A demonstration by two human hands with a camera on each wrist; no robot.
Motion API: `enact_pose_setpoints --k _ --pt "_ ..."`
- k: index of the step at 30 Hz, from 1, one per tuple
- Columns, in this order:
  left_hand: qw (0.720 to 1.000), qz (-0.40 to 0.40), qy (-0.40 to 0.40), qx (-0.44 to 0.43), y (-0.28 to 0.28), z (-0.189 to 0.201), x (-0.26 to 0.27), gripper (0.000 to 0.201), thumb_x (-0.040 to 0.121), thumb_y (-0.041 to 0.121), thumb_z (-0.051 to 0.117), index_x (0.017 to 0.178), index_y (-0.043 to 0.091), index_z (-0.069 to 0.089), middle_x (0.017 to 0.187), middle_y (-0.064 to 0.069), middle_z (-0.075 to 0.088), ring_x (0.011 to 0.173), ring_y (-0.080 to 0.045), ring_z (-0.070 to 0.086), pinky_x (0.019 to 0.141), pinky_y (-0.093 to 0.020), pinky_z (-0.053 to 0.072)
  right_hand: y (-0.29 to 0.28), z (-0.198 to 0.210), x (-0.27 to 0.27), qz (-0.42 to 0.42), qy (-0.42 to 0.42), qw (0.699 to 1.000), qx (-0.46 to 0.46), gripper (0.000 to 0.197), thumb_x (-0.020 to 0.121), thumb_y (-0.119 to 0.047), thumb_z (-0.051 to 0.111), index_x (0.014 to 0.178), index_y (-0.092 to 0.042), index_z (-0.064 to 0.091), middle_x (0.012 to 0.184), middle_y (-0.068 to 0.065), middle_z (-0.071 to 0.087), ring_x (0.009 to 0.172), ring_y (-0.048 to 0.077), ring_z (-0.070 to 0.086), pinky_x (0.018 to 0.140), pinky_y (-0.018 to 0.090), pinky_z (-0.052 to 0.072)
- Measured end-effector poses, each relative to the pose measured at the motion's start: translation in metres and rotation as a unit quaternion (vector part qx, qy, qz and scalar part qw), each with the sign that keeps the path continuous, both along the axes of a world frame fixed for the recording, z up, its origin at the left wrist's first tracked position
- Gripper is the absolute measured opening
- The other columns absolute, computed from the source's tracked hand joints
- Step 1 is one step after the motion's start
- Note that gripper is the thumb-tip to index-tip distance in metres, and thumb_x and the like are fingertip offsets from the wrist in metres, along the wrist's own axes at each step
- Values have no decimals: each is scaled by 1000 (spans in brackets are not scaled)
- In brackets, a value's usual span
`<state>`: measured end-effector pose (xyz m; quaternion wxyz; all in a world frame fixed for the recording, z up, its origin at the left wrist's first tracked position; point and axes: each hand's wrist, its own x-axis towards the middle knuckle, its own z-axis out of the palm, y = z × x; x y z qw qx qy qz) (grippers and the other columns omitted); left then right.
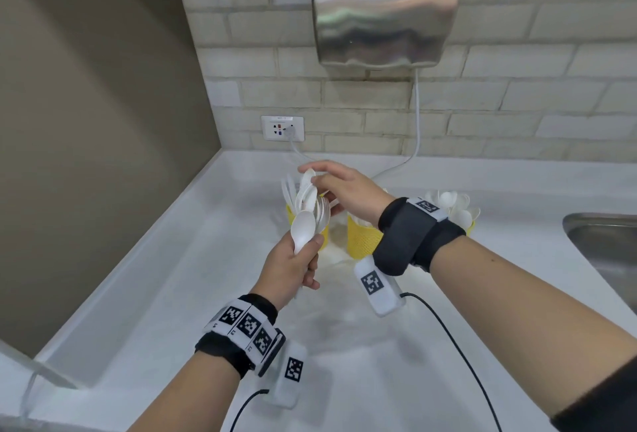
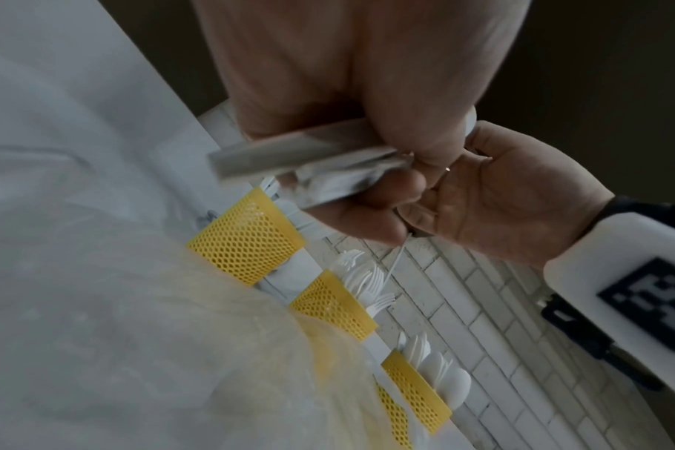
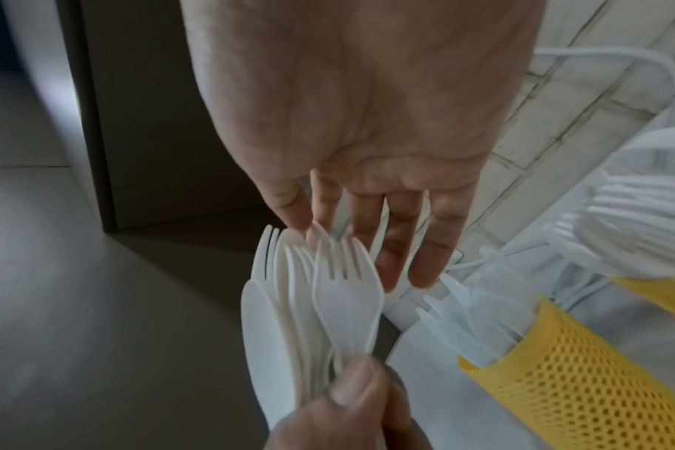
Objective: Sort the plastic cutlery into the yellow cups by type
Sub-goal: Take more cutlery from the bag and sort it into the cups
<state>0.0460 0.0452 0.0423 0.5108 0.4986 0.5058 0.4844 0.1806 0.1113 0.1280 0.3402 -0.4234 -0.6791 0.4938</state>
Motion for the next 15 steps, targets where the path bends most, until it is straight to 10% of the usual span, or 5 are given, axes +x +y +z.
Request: enact_pose_setpoints --k 5,11,15 --pt "1000 12 -11 18 -1 1 6 17 96 27 55 92 10 53 66 -7 49 44 -13 42 58 -37 55 -8 -8 15 29 14 998 -59 34 95 -31 53 128 -31 60 109 -4 62 82 17 61 83 37 55" --pt "998 -11 -61 12 -4 11 9 28 93 33 58 108 10 62 75 -8 66 50 -20 57 61 -43 60 -23 -31 27 19 4 999 -45 9 86 -26 70 80 -19 68 72 -5 66 67 12 61 71 27 57" --pt "997 -27 -72 0 -5 14 12 21 93 25 58 110 13 63 95 -13 74 66 -29 68 66 -46 60 -20 -34 37 -7 49 997 -58 14 87 -19 69 90 -6 73 81 5 72 68 20 62 76 35 59"
